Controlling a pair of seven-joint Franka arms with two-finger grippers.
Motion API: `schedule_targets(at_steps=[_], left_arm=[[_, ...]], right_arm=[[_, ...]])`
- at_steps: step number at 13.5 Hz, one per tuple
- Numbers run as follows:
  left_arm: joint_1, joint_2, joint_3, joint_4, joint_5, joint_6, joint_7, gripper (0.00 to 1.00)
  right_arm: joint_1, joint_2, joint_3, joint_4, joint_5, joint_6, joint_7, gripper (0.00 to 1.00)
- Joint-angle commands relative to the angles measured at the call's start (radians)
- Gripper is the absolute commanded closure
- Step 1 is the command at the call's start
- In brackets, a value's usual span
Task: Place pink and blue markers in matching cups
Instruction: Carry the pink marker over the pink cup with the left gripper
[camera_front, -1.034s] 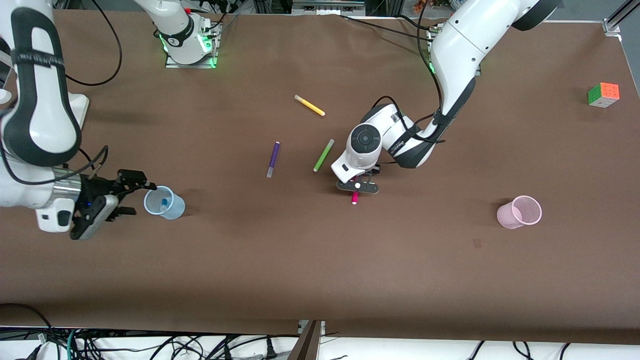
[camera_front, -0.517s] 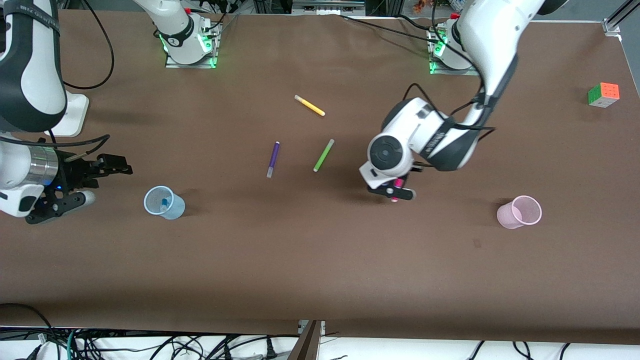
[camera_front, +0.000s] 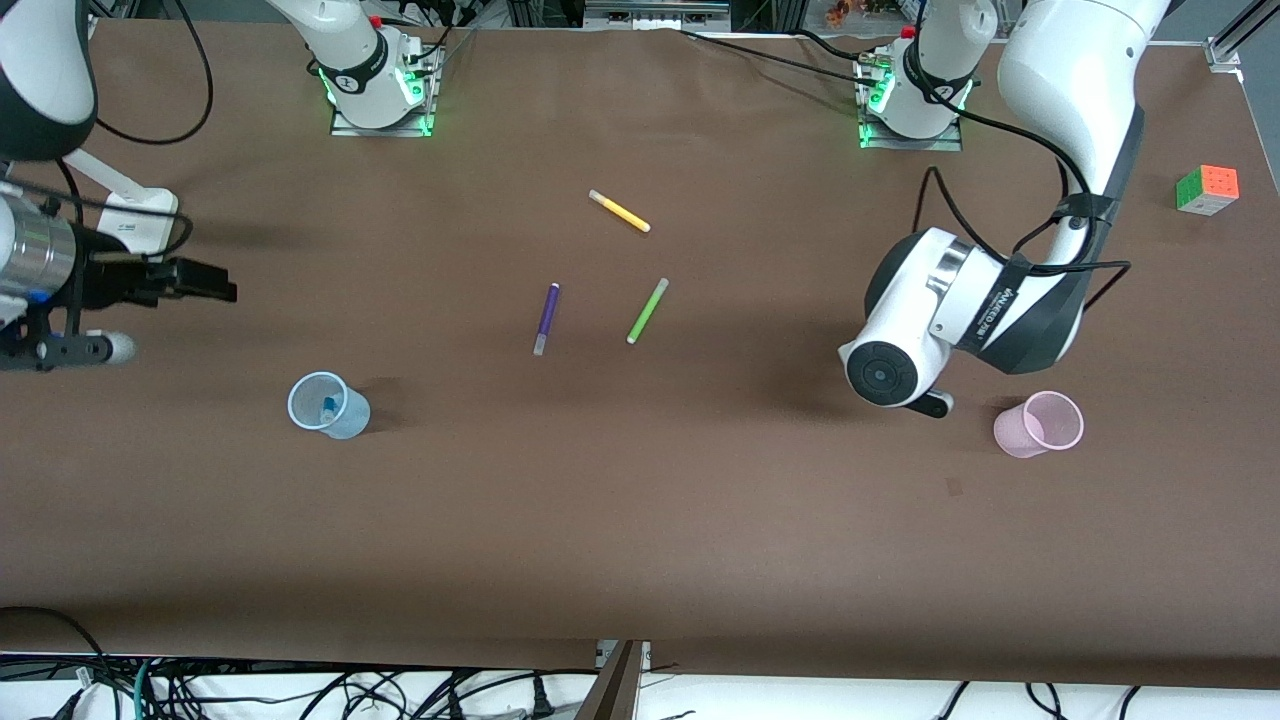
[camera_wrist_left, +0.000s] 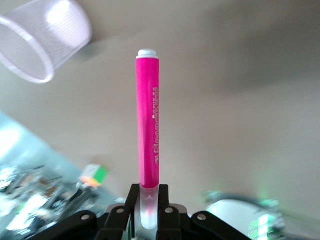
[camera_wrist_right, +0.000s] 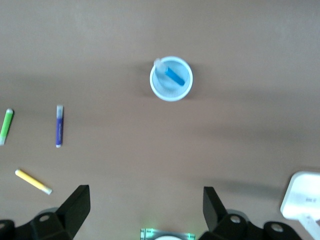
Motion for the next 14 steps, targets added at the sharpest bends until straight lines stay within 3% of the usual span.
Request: schedule_targets(at_steps=[1,3,8,14], left_arm=[[0.01,0.013,0.016,0.025,0.199,-0.06,0.189,1.0],[0.01,0.032,0.022,0.011,0.369,-0.058,0.292,1.0],[0.031,0.088,0.054,-0.012,0.528,-0.044,0.391,1.0],[0.12,0.11,0.054,-0.05,0.565,0.13,0.389,1.0]], right_arm=[[-0.008,-0.182,0.003,-0.219,-0.025,0.091,0.013,0.0],[-0.009,-0.256,0.003,-0.269,-0.025,0.126,0.018,0.0],[-0.011,-0.26,-0.011,-0.263,-0.066,0.094,0.015,0.0],[-0.017,-0.22,-0.014,-0.208,-0.063,0.08,0.007,0.0]])
